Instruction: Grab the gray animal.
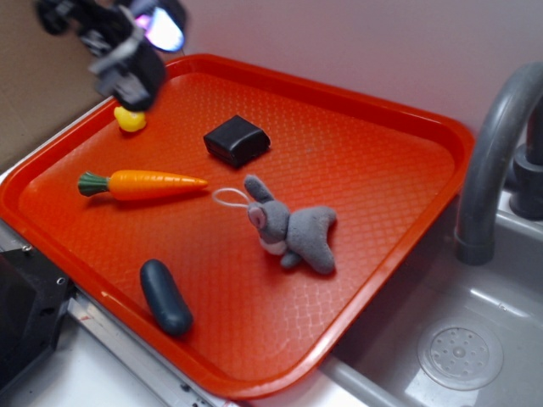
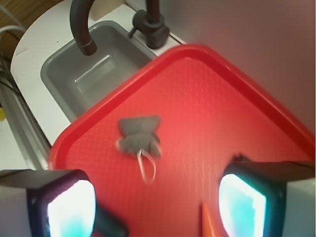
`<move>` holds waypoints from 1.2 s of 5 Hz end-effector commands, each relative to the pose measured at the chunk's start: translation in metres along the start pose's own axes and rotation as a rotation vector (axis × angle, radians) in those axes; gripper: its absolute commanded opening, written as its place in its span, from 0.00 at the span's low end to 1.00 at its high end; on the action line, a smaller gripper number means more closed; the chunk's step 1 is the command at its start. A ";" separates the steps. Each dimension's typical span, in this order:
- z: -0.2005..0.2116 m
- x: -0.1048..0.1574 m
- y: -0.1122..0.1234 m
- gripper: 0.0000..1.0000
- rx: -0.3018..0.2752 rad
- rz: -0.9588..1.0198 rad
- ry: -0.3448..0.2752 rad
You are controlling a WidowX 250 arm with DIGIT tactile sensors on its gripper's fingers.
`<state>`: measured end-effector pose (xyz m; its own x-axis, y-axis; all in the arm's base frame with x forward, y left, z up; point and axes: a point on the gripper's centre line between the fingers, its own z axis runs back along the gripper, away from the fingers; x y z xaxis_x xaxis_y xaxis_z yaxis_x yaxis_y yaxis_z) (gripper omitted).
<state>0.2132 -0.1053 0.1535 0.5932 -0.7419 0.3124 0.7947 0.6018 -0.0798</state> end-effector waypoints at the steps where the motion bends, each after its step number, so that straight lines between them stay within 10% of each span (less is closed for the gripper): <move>1: -0.039 0.023 -0.025 1.00 -0.005 -0.108 0.073; 6: -0.132 0.007 -0.024 1.00 -0.039 -0.118 0.365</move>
<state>0.2255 -0.1553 0.0274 0.5119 -0.8574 -0.0531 0.8503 0.5145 -0.1105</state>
